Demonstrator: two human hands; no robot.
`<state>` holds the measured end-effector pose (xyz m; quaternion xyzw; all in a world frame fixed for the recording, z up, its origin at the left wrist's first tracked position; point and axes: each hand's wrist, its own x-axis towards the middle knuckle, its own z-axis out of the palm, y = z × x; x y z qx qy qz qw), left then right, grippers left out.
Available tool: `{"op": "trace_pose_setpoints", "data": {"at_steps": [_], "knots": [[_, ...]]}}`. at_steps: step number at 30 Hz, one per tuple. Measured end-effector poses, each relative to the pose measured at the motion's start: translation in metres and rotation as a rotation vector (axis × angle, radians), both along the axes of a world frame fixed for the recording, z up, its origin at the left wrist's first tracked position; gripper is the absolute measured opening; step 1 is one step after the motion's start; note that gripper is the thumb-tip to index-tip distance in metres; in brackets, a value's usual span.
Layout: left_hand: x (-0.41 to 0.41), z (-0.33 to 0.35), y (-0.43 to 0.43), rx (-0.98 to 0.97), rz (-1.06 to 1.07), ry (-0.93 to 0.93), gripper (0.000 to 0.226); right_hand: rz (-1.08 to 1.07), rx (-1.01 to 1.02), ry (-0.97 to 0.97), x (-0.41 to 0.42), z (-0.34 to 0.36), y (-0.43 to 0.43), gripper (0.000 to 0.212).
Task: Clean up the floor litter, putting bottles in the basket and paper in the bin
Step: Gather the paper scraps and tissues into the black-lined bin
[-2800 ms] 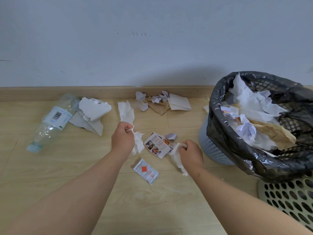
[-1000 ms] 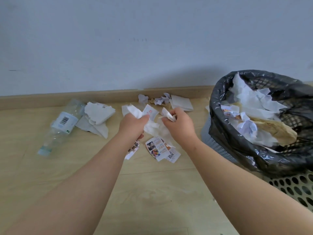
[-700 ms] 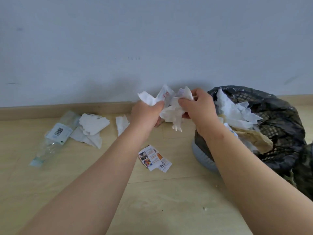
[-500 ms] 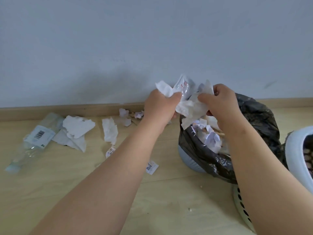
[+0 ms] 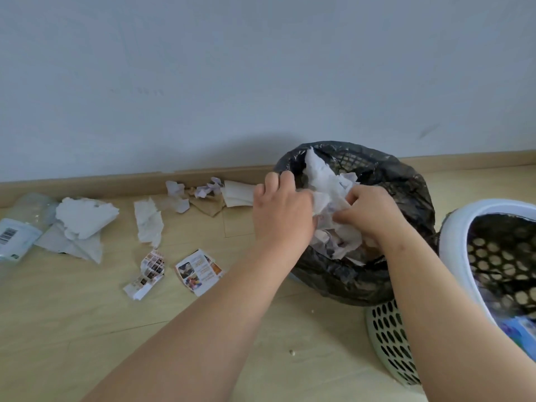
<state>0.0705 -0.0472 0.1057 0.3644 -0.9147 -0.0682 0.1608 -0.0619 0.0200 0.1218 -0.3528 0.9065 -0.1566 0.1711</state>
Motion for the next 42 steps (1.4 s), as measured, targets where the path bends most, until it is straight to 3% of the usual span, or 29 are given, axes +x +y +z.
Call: {"op": "trace_pose_setpoints", "data": {"at_steps": [5, 9, 11, 14, 17, 24, 32, 36, 42], "knots": [[-0.002, -0.001, 0.001, -0.061, 0.085, -0.005, 0.039, 0.074, 0.139, -0.069, 0.014, -0.014, -0.008, 0.020], [-0.003, -0.001, -0.003, -0.005, 0.054, 0.137, 0.061, -0.054, 0.001, -0.320, 0.012, -0.009, -0.007, 0.031], [0.000, 0.003, -0.006, 0.057, 0.030, 0.213, 0.050, -0.102, -0.090, -0.456, 0.010, -0.001, -0.006, 0.033], [0.006, 0.001, -0.016, 0.159, 0.023, 0.158, 0.023, -0.126, -0.171, -0.543, 0.014, 0.008, -0.010, 0.024], [0.010, -0.006, -0.025, 0.285, 0.040, 0.190, 0.029, -0.091, -0.143, -0.586, 0.022, 0.006, -0.017, 0.014], [0.018, -0.004, -0.040, 0.715, 0.207, 0.592, 0.039, 0.220, 0.058, -0.272, 0.039, -0.024, -0.027, 0.015], [0.040, -0.009, -0.053, 0.802, 0.220, 0.522, 0.030, 0.245, 0.223, -0.144, 0.044, -0.030, -0.037, 0.010], [0.053, -0.012, -0.063, 0.832, 0.213, 0.528, 0.026, 0.172, 0.124, -0.127, 0.040, -0.014, -0.040, 0.012], [0.077, -0.014, -0.081, 0.856, 0.242, 0.512, 0.023, 0.099, -0.309, -0.068, 0.064, 0.017, -0.062, 0.010]]}}
